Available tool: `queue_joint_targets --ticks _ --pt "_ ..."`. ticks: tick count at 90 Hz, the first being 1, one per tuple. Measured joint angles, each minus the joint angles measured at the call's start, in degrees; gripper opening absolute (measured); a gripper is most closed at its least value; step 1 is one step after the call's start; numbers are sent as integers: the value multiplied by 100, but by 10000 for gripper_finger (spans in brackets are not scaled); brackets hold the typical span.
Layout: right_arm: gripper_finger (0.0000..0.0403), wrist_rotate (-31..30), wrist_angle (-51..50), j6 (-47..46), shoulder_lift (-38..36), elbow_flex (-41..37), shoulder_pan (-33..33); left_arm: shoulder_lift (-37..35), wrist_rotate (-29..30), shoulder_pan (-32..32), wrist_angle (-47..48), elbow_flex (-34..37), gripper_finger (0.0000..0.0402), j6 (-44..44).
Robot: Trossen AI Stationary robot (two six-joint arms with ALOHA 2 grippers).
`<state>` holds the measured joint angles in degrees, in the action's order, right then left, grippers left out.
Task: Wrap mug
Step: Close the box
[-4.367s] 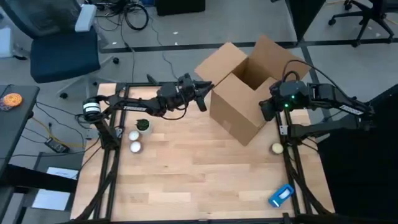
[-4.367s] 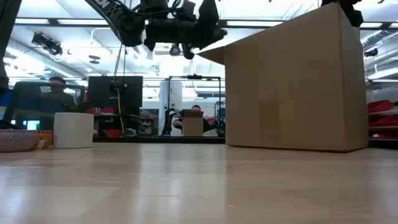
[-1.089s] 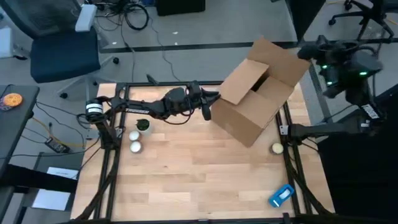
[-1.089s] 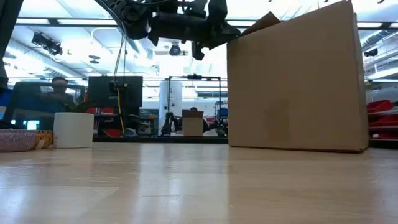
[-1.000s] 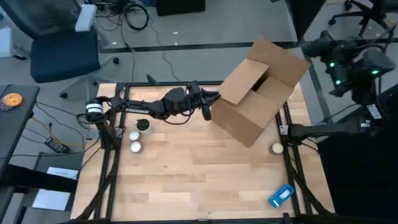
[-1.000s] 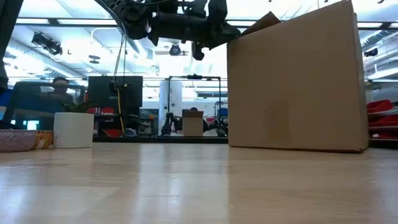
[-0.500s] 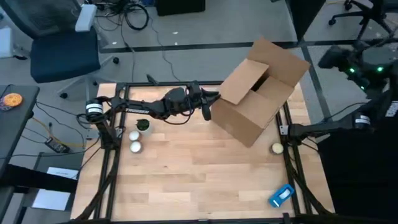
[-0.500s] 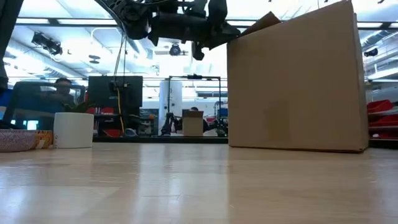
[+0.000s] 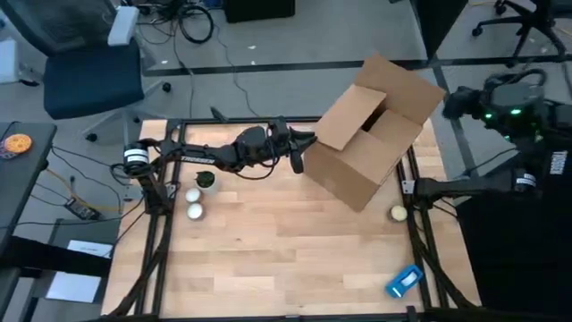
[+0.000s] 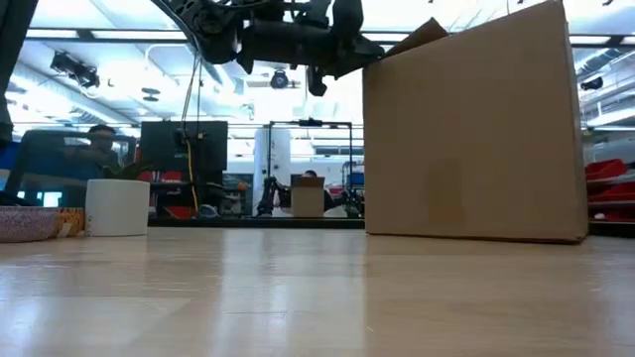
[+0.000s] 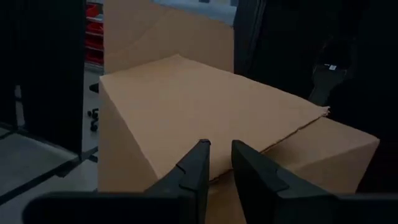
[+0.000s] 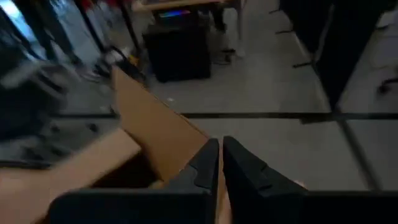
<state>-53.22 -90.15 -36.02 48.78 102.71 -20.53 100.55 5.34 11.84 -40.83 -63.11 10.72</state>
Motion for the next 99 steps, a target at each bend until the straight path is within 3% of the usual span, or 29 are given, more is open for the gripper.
queue_joint_targets --ticks 13,27,56,99 --pt "0 -343 15 638 -14 -317 -203 0 0 0 1 2 53 0" --pt "0 -291 17 1013 -18 -405 -676 0 0 1 -1 2 53 0" --pt "0 1206 11 1908 -23 -928 -2038 0 3 -17 -1 0 53 29" --pt "0 2736 83 3370 278 -1088 -4324 0 2 -61 -5 0 53 -11"
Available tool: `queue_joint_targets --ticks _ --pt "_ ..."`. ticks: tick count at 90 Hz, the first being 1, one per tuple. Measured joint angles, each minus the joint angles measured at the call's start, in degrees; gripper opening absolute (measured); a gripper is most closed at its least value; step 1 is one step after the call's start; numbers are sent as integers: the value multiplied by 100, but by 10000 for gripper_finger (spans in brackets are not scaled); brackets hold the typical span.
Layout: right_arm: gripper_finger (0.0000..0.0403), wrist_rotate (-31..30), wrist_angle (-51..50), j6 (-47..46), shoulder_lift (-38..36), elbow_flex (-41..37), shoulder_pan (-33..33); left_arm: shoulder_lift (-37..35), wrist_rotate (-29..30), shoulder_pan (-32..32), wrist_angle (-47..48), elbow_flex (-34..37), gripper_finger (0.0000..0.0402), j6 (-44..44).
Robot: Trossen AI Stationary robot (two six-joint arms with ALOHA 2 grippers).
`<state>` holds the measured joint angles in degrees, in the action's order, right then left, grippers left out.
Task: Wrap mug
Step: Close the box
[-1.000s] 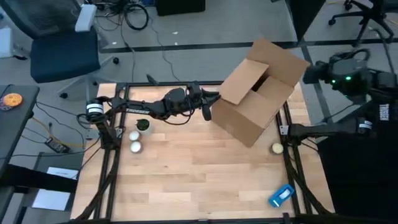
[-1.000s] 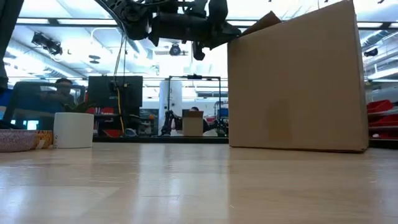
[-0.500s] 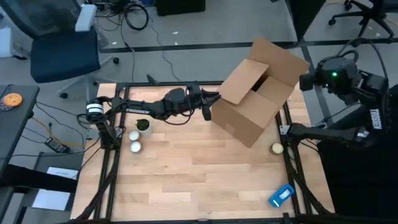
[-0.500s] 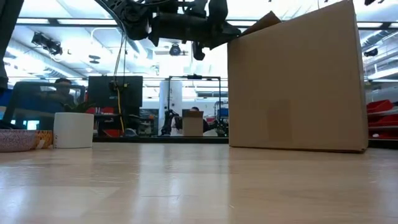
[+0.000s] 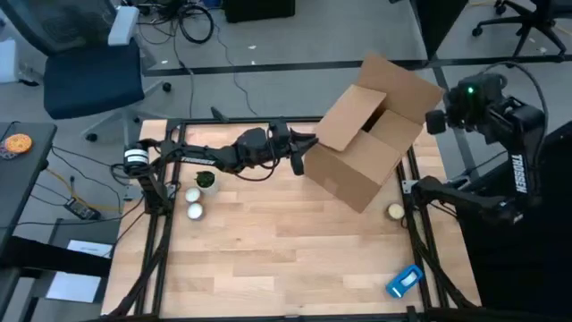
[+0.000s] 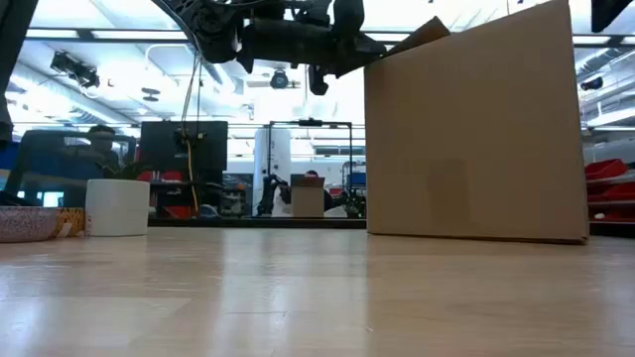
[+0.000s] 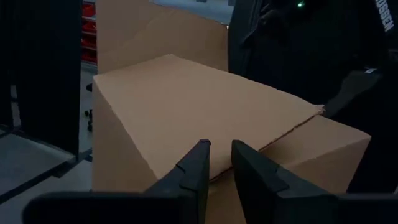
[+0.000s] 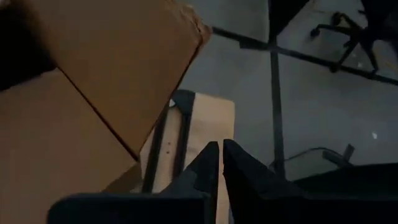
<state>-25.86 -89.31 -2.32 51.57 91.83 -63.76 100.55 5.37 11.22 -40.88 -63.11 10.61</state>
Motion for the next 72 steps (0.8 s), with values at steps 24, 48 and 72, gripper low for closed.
queue_joint_targets --ticks 24,48,72 --pt "0 557 1384 924 -33 0 -346 0 2 0 3 0 53 -109" --pt "0 1113 1298 1351 65 4 -343 0 85 -2 1 0 53 -310" --pt "0 2415 1143 1542 -100 4 -343 0 167 24 11 2 53 -442"
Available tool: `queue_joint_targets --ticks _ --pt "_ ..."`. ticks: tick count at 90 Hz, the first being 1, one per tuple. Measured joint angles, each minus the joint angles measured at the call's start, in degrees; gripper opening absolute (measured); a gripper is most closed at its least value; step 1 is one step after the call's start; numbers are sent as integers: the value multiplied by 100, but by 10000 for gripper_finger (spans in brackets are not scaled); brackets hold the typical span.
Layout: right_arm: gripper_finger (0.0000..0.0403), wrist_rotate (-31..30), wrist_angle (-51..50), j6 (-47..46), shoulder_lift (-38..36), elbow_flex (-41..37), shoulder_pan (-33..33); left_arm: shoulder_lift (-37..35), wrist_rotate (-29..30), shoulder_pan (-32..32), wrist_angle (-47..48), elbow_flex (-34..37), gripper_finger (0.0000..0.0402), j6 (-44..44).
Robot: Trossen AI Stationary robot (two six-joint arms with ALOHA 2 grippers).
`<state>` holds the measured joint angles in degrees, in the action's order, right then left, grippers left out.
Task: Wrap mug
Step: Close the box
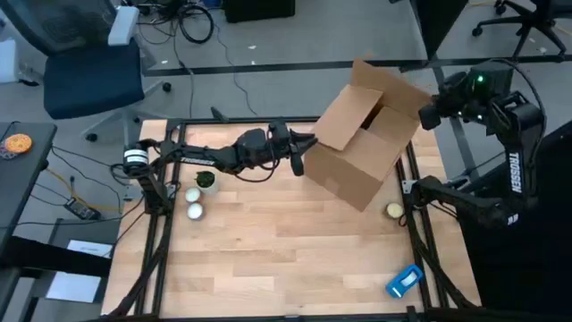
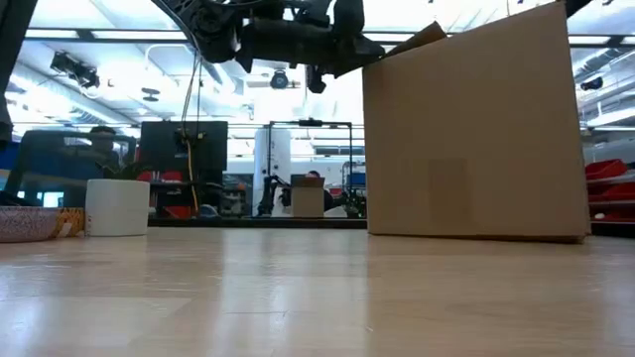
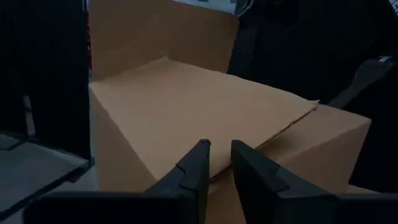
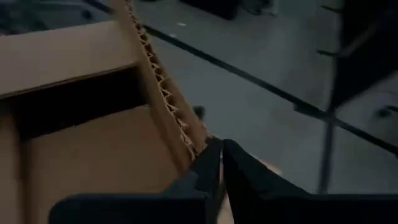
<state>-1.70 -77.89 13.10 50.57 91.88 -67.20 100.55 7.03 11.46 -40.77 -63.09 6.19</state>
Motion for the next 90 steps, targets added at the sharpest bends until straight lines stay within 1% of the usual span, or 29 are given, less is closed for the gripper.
queue_joint_targets --ticks 7,17,27,40,55,68,77,90 --pt "0 346 -243 16 -75 0 0 0 30 19 -22 0 53 -18" --pt "0 641 -731 70 -154 -10 2 0 76 70 -88 0 53 -19" --pt "0 953 -974 72 -299 -241 7 4 82 87 -174 0 53 -13" --pt "0 1496 -927 70 -589 -783 7 7 86 90 -218 0 53 -6" --pt "0 1770 -824 38 -953 -1694 7 7 102 90 -229 0 53 -107" --pt "0 2067 -536 -51 -1393 -2391 6 7 130 139 -232 0 53 -139" --pt "0 2125 -279 -101 -1712 -2635 7 7 135 208 -236 0 53 -56" --pt "0 2291 -185 -241 -2093 -2681 6 7 71 306 -280 0 53 42"
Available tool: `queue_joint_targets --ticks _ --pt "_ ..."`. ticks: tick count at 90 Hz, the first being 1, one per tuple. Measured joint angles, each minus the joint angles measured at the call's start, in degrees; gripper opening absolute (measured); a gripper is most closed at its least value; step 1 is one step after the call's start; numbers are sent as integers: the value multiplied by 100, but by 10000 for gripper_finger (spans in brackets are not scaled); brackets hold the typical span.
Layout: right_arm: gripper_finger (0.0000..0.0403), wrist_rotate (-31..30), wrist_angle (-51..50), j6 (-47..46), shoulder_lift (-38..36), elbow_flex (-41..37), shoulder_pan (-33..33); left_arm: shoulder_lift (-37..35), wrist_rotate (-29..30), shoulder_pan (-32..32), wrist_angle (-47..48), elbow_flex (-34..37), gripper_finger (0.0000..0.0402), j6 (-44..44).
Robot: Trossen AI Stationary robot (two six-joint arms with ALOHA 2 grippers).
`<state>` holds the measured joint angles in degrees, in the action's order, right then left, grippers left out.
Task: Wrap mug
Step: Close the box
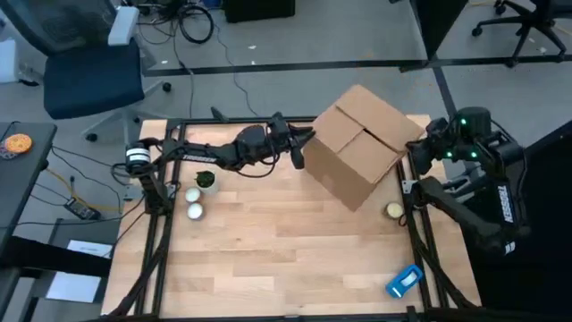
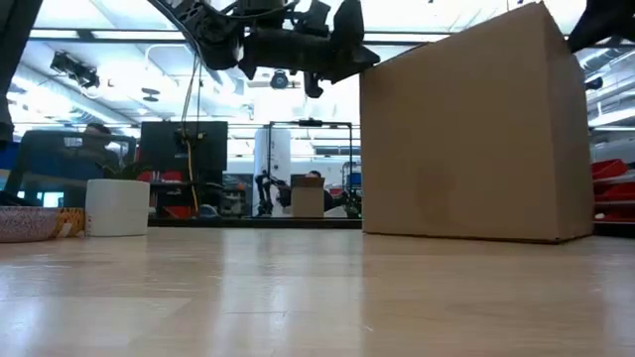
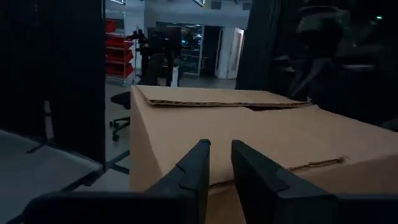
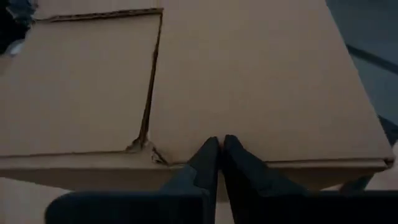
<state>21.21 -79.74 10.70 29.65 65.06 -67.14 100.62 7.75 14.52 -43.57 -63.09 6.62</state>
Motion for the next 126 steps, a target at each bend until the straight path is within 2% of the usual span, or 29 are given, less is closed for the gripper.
queue_joint_targets --ticks 38,81,99,126 --pt "0 460 -194 -331 -418 -5 1 2 -58 59 -11 4 53 183" --pt "0 535 -375 -411 -469 -3 1 -11 -282 16 46 0 53 260" --pt "0 586 -366 -417 -727 60 1 -23 -611 14 -230 16 53 271" --pt "0 1438 -346 -773 -1211 634 -160 -418 -1185 11 -255 20 53 118"
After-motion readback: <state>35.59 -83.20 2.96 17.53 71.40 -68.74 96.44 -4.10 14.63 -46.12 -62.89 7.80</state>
